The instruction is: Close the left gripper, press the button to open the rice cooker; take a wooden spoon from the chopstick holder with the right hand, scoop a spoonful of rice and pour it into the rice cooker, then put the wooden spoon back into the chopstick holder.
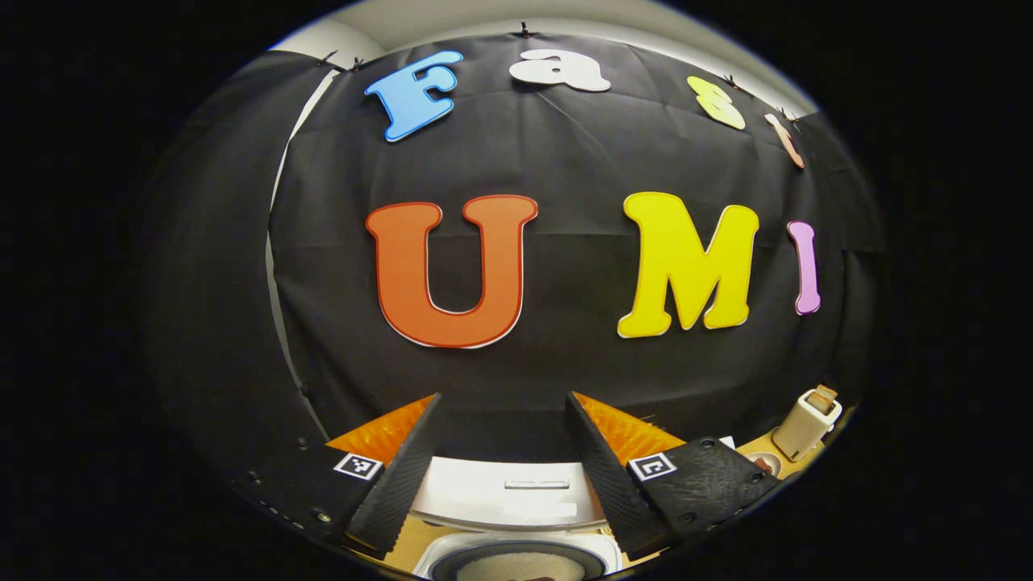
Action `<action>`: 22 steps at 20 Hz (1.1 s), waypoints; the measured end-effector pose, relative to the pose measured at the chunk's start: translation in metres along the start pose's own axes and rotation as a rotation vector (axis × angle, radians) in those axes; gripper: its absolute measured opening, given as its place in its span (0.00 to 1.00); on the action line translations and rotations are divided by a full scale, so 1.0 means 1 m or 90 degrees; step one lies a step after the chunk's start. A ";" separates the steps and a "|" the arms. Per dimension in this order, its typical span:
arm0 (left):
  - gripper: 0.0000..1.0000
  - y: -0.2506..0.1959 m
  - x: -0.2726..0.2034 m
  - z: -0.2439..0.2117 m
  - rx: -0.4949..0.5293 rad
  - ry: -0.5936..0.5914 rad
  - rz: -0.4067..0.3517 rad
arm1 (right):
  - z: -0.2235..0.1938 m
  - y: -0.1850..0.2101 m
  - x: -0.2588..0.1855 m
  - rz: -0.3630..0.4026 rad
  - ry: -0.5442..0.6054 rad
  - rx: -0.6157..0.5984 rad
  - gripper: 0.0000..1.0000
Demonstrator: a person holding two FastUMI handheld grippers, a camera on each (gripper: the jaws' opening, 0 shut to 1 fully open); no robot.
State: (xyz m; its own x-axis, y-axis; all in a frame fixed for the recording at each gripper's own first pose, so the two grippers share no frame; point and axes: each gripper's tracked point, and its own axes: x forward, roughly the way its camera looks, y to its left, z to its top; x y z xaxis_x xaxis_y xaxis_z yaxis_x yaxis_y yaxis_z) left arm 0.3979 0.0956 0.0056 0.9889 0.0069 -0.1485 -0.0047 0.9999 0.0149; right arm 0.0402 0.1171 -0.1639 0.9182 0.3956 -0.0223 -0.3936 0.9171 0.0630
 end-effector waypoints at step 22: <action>0.99 -0.009 -0.165 -0.200 -0.001 0.282 -0.033 | -0.003 0.043 -0.115 0.030 -0.061 0.053 1.00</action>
State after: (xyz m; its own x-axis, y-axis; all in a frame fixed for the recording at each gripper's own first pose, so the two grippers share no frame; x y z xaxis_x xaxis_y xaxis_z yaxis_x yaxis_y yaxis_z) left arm 0.2048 0.0886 -0.1682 0.8285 -0.0377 -0.5587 0.0424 0.9991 -0.0046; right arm -0.0819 0.1110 -0.1616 0.9006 0.4276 0.0779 -0.4346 0.8891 0.1438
